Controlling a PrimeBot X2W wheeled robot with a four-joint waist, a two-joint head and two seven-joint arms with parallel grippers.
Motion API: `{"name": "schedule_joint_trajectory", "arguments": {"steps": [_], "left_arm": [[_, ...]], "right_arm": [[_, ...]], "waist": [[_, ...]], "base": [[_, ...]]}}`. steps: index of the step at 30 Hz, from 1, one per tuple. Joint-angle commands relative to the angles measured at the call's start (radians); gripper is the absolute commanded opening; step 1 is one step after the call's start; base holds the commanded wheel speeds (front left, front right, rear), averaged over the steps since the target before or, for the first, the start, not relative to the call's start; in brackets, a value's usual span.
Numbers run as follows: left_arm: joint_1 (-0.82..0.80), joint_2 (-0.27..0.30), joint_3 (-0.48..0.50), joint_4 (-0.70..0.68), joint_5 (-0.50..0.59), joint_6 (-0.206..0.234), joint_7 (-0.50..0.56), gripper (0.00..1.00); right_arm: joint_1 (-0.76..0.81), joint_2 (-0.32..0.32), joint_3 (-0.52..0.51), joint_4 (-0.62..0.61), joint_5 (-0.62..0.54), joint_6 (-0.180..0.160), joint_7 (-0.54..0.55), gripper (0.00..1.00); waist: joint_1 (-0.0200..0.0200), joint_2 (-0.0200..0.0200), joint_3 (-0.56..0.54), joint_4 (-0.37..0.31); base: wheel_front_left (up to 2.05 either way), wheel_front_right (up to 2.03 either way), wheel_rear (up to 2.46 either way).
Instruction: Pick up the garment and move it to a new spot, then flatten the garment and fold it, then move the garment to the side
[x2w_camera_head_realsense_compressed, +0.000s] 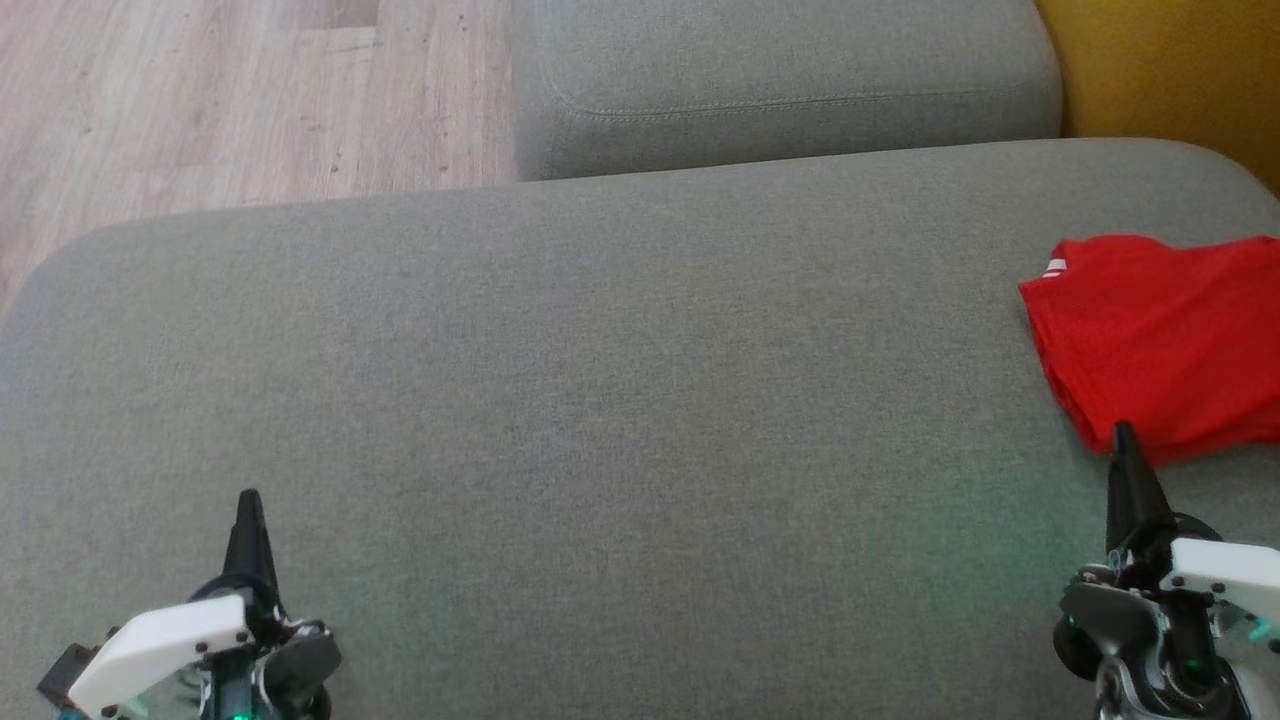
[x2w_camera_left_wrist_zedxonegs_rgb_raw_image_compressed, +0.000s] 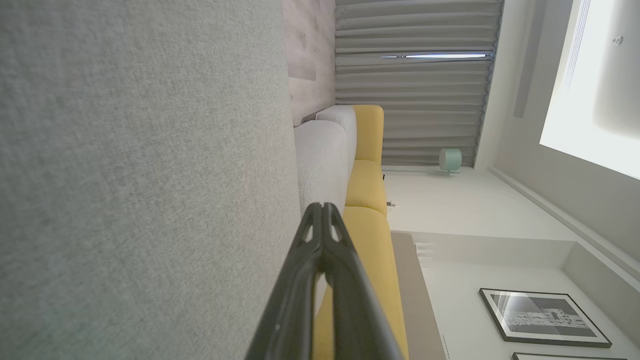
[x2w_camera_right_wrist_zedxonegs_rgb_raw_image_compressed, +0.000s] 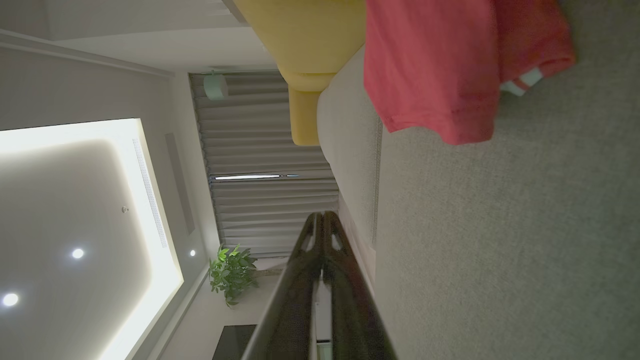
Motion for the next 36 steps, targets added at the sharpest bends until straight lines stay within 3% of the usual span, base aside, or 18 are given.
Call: {"name": "schedule_joint_trajectory", "arguments": {"steps": [1,36], "left_arm": [[-0.049,0.008,0.043,-0.029,0.006,-0.007,0.004,0.00],[-0.050,0.001,0.053,-0.028,0.014,-0.007,0.012,0.00]], "right_arm": [[-0.050,-0.013,0.016,-0.032,-0.002,0.007,0.008,0.00],[-0.051,-0.007,0.008,-0.032,-0.008,0.007,0.014,0.00]], "waist": [[0.0000,0.0000,0.000,0.000],[0.0000,0.0000,0.000,0.000]], "base": [[0.00,0.00,0.00],[0.00,0.00,0.00]]}}
